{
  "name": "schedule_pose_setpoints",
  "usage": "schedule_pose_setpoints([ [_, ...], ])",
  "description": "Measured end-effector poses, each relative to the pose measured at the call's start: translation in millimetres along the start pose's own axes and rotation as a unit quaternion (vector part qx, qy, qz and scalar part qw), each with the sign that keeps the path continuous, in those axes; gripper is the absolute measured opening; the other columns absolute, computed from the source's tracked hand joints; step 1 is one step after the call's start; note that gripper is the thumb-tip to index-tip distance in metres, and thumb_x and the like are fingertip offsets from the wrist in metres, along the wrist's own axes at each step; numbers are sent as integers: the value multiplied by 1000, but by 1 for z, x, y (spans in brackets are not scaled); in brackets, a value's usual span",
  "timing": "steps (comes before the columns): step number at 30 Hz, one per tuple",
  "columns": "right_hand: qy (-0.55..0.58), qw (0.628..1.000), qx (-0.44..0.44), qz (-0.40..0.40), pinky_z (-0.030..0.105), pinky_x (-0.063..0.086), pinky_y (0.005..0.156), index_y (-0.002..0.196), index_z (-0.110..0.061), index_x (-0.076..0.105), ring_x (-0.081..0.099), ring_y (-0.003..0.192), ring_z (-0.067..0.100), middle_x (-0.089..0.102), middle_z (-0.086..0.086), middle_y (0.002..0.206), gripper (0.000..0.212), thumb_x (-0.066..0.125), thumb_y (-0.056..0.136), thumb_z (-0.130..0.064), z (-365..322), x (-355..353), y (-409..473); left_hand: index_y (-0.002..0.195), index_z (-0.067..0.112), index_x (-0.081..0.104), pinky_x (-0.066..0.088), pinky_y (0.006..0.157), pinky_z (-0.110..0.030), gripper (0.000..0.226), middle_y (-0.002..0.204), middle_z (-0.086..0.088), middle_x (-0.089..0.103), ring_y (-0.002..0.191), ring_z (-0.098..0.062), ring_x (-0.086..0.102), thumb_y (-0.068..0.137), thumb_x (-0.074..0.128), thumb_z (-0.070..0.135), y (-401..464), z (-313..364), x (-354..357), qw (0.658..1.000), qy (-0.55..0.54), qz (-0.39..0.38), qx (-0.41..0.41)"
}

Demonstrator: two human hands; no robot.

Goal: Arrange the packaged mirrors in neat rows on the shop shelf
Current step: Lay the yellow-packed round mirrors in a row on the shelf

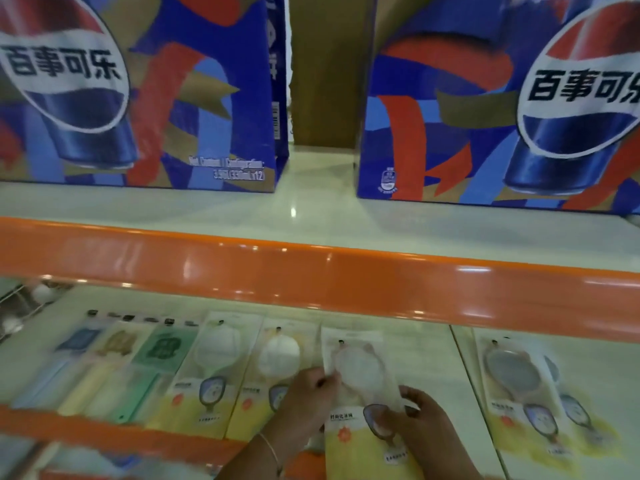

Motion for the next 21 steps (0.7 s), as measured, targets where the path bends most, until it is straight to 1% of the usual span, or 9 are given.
schedule_pose_setpoints([
  [2, -7, 1000, -8, 4, 20, 48, 62, 117, -25, 59, 70, 75, 8, 75, -3, 83, 53, 83, 70, -22, 1, 12, 1, 64, 18, 49, 30, 40, -13, 36, 46, 10, 40, 37, -1, 41, 95, 51, 35, -3, -2, -11, 999, 15, -30, 7],
  [3, -8, 1000, -9, 3, 21, 49, 62, 119, -27, 59, 71, 76, 10, 75, -1, 85, 51, 81, 73, -23, 2, 18, 2, 64, 18, 50, 33, 40, -14, 35, 45, 10, 42, 37, -3, 44, 95, 52, 36, -4, -4, -16, 999, 7, -50, 6],
  [6, -4, 1000, -14, 6, 22, 49, 58, 118, -27, 60, 71, 69, 14, 76, 2, 80, 44, 76, 79, -18, 3, 33, 3, 67, 18, 53, 36, 44, -16, 36, 49, 10, 48, 43, -5, 49, 94, 52, 41, -1, -9, -31, 996, 36, -69, 35],
  [9, -21, 997, -49, 53, 21, 50, 57, 118, -26, 59, 71, 67, 14, 76, 0, 74, 44, 75, 80, -12, 2, 36, 7, 63, 21, 47, 34, 46, -17, 39, 54, 7, 47, 48, -6, 46, 95, 48, 42, 4, -12, -53, 982, 146, 10, 122],
  [12, -85, 989, -70, 97, 24, 54, 58, 123, -24, 56, 70, 68, 14, 75, -1, 75, 47, 74, 80, -13, 2, 36, 15, 68, 26, 48, 37, 50, -23, 29, 57, 8, 46, 51, -7, 45, 95, 45, 38, 3, -17, -77, 928, 236, 120, 262],
  [14, -136, 981, -81, 111, 32, 57, 65, 122, -28, 54, 69, 71, 14, 73, -2, 81, 47, 72, 80, -18, -1, 37, 20, 80, 26, 56, 45, 57, -22, 19, 71, 13, 52, 64, -3, 49, 92, 44, 35, 2, -24, -86, 891, 274, 151, 328],
  [17, -249, 956, -100, 121, 24, 49, 71, 122, -30, 54, 64, 85, 18, 68, -2, 100, 41, 66, 82, -29, -7, 42, 27, 99, 26, 65, 54, 80, -27, 23, 98, 11, 63, 95, -9, 58, 89, 48, 37, 1, -38, -89, 852, 345, 152, 363],
  [19, -374, 908, -126, 137, 27, 44, 80, 121, -28, 58, 59, 99, 23, 65, 1, 109, 40, 61, 82, -37, -8, 48, 32, 109, 27, 66, 49, 97, -34, 34, 118, 10, 63, 118, -14, 54, 89, 46, 45, 2, -48, -86, 830, 400, 138, 363],
  [21, -465, 863, -133, 149, 34, 42, 86, 117, -33, 60, 53, 108, 28, 60, 4, 115, 44, 55, 77, -49, -2, 52, 39, 115, 28, 66, 40, 107, -37, 41, 129, 8, 59, 129, -17, 47, 90, 43, 51, 2, -55, -83, 818, 430, 122, 362],
])
Point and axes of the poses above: each hand's wrist, its own y-axis towards the middle knuckle, its own x-axis out of the palm, z = x × y, the point moved 7 cm from there along y, towards the middle knuckle
